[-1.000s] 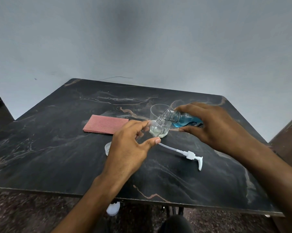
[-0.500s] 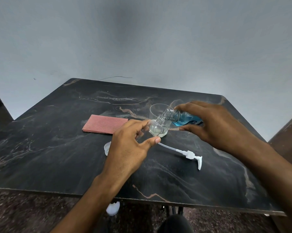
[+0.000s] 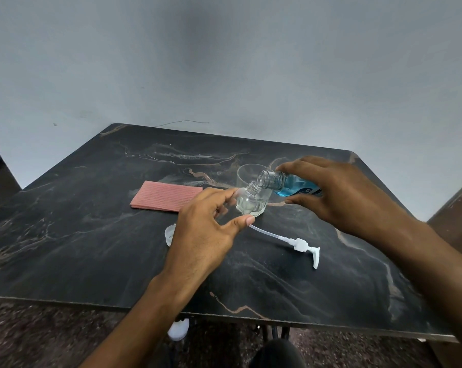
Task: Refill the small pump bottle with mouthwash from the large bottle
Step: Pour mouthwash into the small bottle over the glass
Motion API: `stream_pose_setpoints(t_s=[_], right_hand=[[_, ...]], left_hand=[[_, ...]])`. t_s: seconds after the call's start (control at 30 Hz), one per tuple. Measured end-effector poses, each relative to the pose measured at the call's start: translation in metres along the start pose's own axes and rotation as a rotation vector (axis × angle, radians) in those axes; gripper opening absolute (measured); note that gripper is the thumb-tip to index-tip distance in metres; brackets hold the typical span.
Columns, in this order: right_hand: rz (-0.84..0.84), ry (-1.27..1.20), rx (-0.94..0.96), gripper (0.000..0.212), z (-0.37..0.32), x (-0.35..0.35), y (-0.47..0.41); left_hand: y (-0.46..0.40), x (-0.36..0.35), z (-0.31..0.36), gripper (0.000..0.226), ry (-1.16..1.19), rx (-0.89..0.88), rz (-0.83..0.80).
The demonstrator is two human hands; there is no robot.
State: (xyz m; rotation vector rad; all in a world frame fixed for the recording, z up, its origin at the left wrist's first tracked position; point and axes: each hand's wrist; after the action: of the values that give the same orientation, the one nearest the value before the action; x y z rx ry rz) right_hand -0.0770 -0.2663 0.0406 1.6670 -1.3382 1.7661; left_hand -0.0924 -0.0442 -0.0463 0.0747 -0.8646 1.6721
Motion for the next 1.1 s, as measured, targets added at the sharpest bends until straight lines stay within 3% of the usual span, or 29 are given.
stream_pose_setpoints(t_s=[1.1], right_hand=[[-0.022,0.061,0.009,0.05,-0.0086,0.0071,-0.0017]], left_hand=[[0.0018,0.0001,-0.0022,0.054,0.024,0.024,-0.01]])
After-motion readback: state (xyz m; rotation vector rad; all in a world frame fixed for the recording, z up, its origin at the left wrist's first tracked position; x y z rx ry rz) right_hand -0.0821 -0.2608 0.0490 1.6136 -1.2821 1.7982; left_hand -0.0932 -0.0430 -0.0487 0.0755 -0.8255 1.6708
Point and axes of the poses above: each hand's wrist, its own y-axis away from the middle knuckle, its own x-axis out of the back of the hand, z = x × y, and after that the axes turned 7 degrees about -y, right-handed
